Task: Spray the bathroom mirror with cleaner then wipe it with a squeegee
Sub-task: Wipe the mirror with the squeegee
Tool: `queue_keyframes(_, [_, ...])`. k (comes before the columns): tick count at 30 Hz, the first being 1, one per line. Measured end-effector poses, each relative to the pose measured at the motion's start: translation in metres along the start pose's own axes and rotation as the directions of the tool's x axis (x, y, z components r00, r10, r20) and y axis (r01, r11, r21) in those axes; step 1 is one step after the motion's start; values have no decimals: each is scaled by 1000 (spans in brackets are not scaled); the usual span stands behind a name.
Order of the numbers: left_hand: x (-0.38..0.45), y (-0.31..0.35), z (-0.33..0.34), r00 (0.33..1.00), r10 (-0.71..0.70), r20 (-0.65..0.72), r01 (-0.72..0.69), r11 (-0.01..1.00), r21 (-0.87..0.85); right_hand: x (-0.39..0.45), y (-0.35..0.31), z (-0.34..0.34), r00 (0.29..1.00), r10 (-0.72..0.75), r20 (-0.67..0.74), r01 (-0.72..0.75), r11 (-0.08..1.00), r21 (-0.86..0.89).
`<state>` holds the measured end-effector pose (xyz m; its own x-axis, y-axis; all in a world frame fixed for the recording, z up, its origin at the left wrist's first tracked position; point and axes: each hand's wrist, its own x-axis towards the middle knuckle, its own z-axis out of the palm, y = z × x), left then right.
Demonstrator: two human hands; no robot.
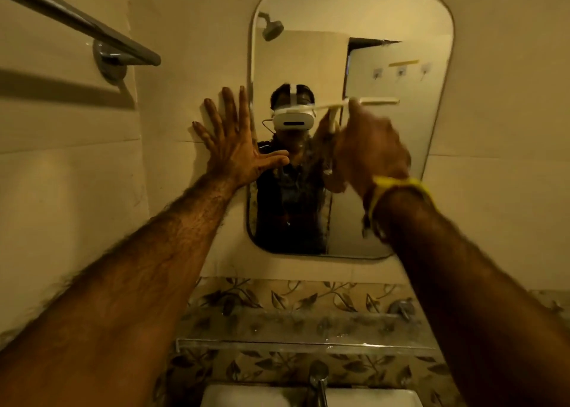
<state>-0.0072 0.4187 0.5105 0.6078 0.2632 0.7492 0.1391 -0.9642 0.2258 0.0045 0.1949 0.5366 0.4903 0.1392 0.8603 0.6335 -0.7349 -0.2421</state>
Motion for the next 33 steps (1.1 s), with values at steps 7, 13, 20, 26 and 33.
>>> queue_keyframes(7, [-5, 16, 5, 998, -56, -24, 55, 998, -34, -37, 20, 4, 986, 164, -26, -162, 984, 79])
queue_keyframes(13, [-10, 20, 9, 999, -40, -1, 40, 999, -4, -20, 61, -13, 937, 338, -88, -318, 930, 185])
queue_keyframes(20, [-11, 17, 16, 1000, -21, 21, 21, 1000, 0, -15, 68, 1, 885, 440, -154, -391, 880, 270])
queue_keyframes(26, [-18, 11, 10, 998, 18, 53, -20, 999, 40, -7, 53, 10, 870, 463, -171, -395, 861, 322])
queue_keyframes(33, [-17, -3, -1, 990, 63, 128, -71, 996, 55, -58, 16, 28, 894, 442, -75, -405, 868, 288])
